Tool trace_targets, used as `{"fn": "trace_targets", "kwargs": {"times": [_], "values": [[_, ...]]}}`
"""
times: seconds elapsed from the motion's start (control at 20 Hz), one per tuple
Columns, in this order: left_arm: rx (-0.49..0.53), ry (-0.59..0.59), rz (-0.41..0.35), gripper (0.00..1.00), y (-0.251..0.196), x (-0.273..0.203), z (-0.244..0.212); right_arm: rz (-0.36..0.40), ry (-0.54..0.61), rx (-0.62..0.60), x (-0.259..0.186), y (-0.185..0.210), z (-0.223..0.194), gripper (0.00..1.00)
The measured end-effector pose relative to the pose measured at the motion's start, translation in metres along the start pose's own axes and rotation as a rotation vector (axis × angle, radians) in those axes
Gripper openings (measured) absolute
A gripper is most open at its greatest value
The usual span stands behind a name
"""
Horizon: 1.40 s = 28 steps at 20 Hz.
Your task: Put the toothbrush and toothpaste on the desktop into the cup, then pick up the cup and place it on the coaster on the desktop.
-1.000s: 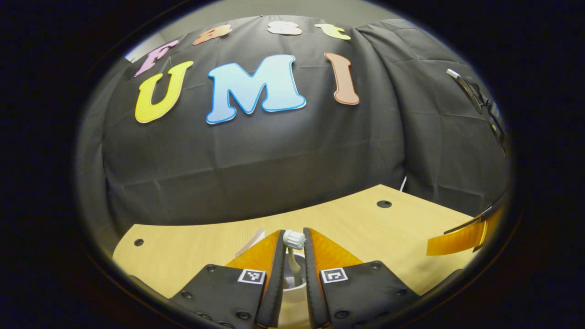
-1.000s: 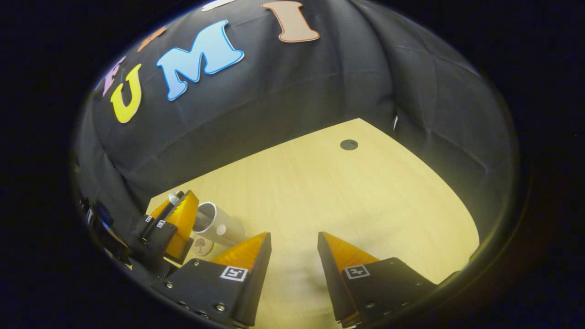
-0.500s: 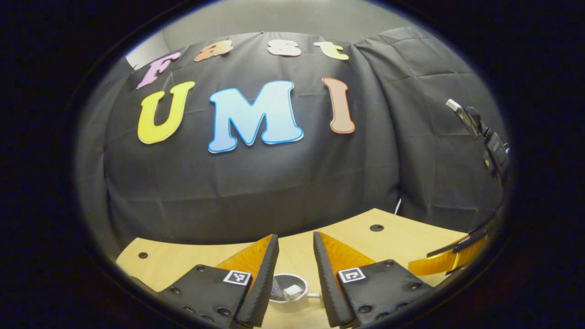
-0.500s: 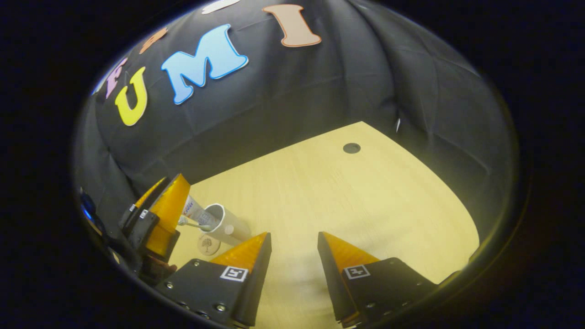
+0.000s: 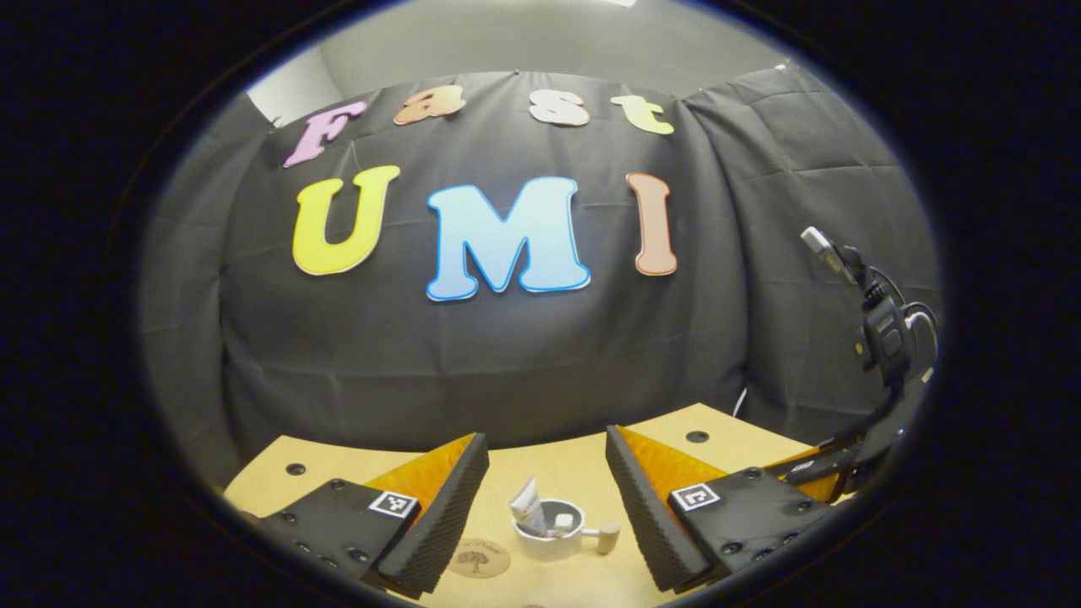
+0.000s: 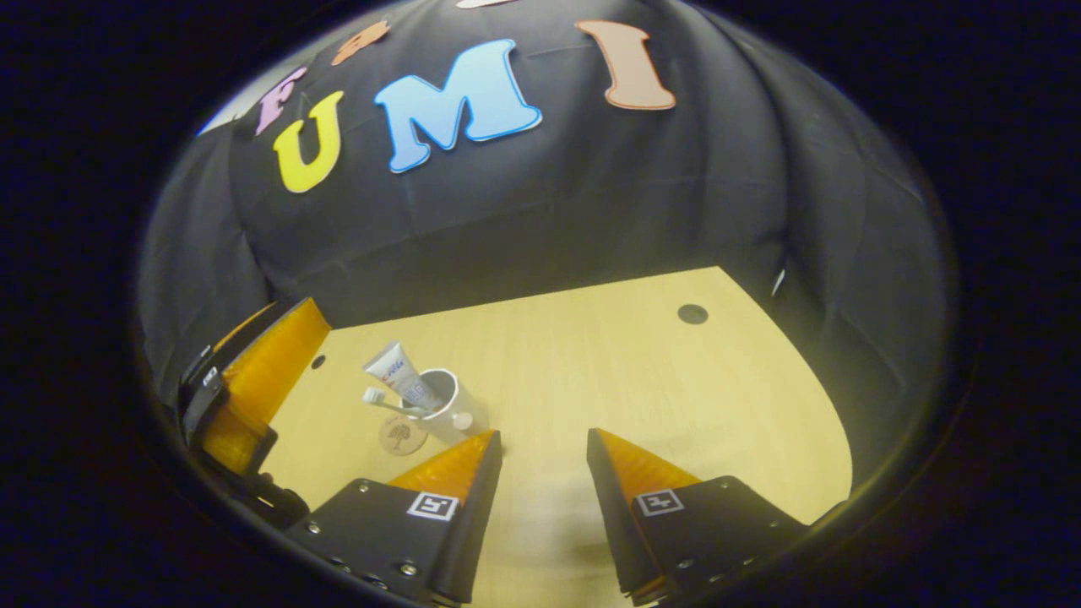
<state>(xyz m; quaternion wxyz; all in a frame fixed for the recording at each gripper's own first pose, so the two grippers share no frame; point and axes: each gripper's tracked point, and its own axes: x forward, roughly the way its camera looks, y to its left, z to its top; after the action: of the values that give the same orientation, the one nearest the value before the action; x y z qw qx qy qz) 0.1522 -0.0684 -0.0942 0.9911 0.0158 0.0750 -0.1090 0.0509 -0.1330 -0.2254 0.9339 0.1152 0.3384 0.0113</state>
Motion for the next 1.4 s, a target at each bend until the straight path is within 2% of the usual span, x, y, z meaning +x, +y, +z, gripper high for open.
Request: {"fn": "trace_targets", "kwargs": {"times": [0.15,0.2,0.25,0.3,0.35,0.45,0.55,0.7,0.75,0.8,0.85,0.9,1.1,1.15,1.2,1.4], "values": [[-0.034,0.027,0.041,0.93,0.020,-0.016,0.000,0.038,0.014,-0.088,0.003,0.008,0.007,0.61],[-0.051,0.032,0.058,0.90,0.029,-0.023,-0.001,0.047,0.021,-0.129,0.006,0.012,0.009,0.66],[-0.067,0.041,0.072,0.90,0.037,-0.029,-0.003,0.056,0.028,-0.172,0.008,0.013,0.011,0.61],[-0.081,0.055,0.078,0.93,0.042,-0.034,-0.006,0.067,0.039,-0.207,0.010,0.017,0.012,0.63],[-0.087,0.066,0.089,0.90,0.049,-0.039,-0.009,0.076,0.048,-0.240,0.015,0.019,0.013,0.64],[-0.092,0.085,0.116,0.90,0.066,-0.047,-0.015,0.102,0.071,-0.305,0.021,0.027,0.014,0.64],[-0.100,0.098,0.139,0.96,0.081,-0.058,-0.019,0.120,0.114,-0.384,0.032,0.031,0.010,0.65],[-0.104,0.121,0.163,0.93,0.097,-0.068,-0.027,0.161,0.191,-0.480,0.047,0.040,0.000,0.69],[-0.101,0.128,0.174,0.96,0.104,-0.071,-0.029,0.171,0.216,-0.507,0.054,0.040,-0.002,0.69],[-0.101,0.132,0.186,0.90,0.109,-0.074,-0.031,0.185,0.239,-0.532,0.058,0.043,-0.004,0.69],[-0.103,0.137,0.198,0.90,0.115,-0.076,-0.033,0.191,0.254,-0.558,0.063,0.045,-0.005,0.71],[-0.106,0.142,0.209,0.93,0.119,-0.079,-0.035,0.201,0.274,-0.586,0.069,0.049,-0.005,0.71],[-0.119,0.160,0.243,0.93,0.132,-0.083,-0.046,0.246,0.354,-0.678,0.086,0.059,-0.008,0.71],[-0.121,0.165,0.249,0.96,0.134,-0.084,-0.047,0.254,0.376,-0.698,0.091,0.061,-0.010,0.71],[-0.125,0.173,0.253,0.93,0.133,-0.083,-0.049,0.263,0.397,-0.725,0.095,0.063,-0.012,0.71],[-0.131,0.202,0.272,0.96,0.139,-0.090,-0.060,0.290,0.493,-0.818,0.112,0.066,-0.024,0.71]]}}
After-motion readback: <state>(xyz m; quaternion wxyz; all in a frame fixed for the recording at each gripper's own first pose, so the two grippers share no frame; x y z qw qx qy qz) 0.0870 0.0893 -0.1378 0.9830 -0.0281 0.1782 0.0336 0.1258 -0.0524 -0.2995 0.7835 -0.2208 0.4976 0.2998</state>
